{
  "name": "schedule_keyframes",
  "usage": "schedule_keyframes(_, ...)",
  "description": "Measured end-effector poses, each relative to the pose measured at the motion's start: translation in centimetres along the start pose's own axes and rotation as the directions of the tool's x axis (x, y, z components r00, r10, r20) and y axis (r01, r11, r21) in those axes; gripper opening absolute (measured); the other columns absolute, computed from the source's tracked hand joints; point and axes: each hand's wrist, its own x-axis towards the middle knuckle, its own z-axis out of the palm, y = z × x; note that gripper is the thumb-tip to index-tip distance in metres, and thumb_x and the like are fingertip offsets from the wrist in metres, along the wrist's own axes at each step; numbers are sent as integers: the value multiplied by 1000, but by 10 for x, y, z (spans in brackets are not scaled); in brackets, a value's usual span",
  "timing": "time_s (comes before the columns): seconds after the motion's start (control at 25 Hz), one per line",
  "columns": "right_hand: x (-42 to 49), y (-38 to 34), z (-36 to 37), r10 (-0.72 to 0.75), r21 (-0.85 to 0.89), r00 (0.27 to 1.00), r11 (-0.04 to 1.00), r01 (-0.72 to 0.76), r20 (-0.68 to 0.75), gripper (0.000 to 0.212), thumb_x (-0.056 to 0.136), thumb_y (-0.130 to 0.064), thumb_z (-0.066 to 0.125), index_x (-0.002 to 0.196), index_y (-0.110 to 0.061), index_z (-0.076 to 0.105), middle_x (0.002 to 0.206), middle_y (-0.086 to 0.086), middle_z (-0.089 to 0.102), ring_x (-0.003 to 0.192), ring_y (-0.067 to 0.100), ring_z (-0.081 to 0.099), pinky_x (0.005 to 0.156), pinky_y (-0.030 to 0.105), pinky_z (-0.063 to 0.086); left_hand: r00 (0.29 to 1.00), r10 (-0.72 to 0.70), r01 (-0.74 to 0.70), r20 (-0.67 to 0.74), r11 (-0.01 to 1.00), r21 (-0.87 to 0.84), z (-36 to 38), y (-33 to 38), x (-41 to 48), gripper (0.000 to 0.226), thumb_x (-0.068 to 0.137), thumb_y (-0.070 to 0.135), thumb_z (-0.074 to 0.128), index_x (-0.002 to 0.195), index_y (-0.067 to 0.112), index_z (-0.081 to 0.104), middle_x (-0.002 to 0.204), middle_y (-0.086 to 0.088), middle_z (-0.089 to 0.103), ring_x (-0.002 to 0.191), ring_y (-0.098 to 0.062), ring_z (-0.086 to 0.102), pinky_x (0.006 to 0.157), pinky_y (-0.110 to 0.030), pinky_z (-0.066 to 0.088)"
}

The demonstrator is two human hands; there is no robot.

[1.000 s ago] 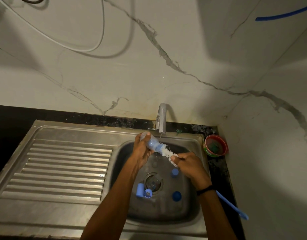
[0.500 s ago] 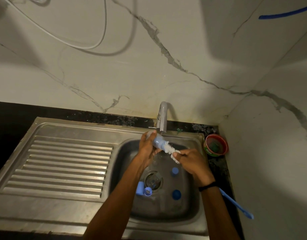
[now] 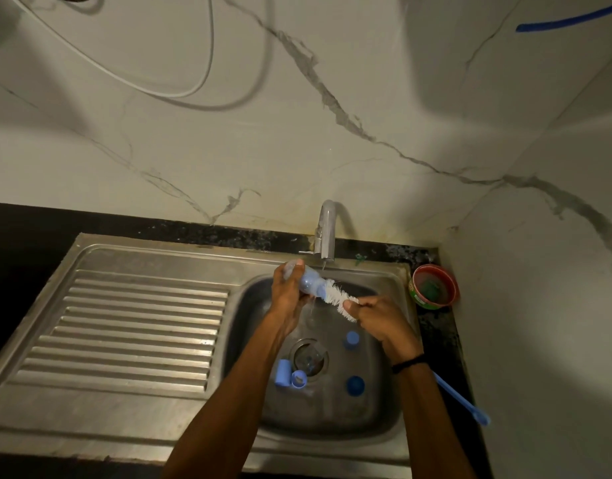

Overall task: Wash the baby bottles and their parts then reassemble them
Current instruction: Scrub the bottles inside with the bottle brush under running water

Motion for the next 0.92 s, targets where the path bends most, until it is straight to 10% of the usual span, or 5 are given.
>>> schedule_keyframes(0.28, 6, -3, -6, -23, 30, 1000, 999, 23, -19, 20, 92, -31, 66, 93, -14, 76, 90, 6, 75, 89, 24, 70, 90, 44, 56, 999, -4, 6, 35, 999, -34, 6, 4, 2, 7, 99, 20, 61, 104, 24, 58, 114, -16, 65, 111, -36, 65, 100, -51, 53)
schedule_keyframes(0.64, 2, -1, -9, -51, 108, 999, 993, 51, -2, 16, 91, -30, 69, 86, -17, 77, 87, 6, 76, 89, 26, 72, 90, 48, 55, 997, 29, -25, 78, 998, -54, -1, -4, 1, 68, 83, 42, 71, 139, 9, 48, 128, -23, 63, 111, -37, 68, 88, -44, 60)
schedule_keyframes(0.92, 3, 2, -7, -46, 83, 999, 996, 45, 7, 30, 86, -43, 68, 89, -15, 77, 87, 5, 76, 86, 24, 71, 88, 48, 56, 998, 14, -15, 59, 1000, 17, 0, -4, 4, 38, 97, 37, 63, 127, 15, 56, 127, -22, 64, 112, -35, 67, 99, -52, 54)
